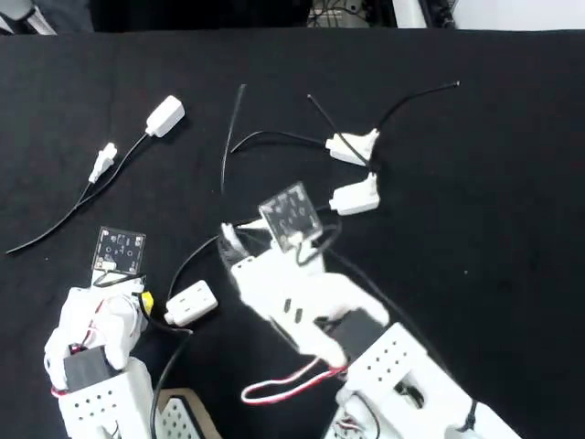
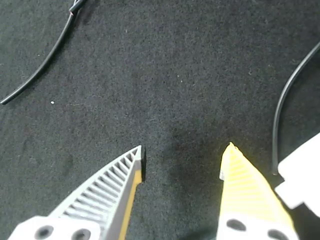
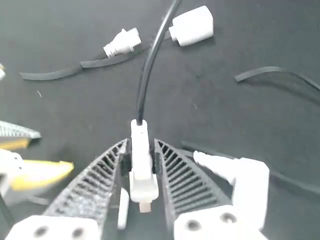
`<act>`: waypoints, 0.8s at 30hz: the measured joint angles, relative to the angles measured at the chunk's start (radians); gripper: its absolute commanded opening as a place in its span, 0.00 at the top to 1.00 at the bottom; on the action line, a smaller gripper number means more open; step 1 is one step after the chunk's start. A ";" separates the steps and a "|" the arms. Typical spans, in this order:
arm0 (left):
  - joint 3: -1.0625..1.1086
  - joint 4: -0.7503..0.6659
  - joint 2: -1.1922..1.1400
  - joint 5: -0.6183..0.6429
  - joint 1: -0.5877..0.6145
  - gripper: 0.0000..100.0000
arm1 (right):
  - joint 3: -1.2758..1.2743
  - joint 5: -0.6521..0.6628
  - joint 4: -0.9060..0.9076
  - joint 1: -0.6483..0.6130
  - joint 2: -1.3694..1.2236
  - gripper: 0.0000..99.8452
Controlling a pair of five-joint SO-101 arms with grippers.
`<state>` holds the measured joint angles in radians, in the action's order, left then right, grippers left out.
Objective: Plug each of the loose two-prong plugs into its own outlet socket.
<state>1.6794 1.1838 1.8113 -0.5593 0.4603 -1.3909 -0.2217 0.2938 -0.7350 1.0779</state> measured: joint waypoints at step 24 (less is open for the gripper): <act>-0.146 -0.006 0.000 0.278 -0.319 0.75 | -0.094 -0.428 -0.348 -0.141 0.002 0.99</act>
<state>1.5336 1.1776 1.8113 -0.2816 0.1412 -1.4845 -0.6498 -0.0545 -0.8761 1.0794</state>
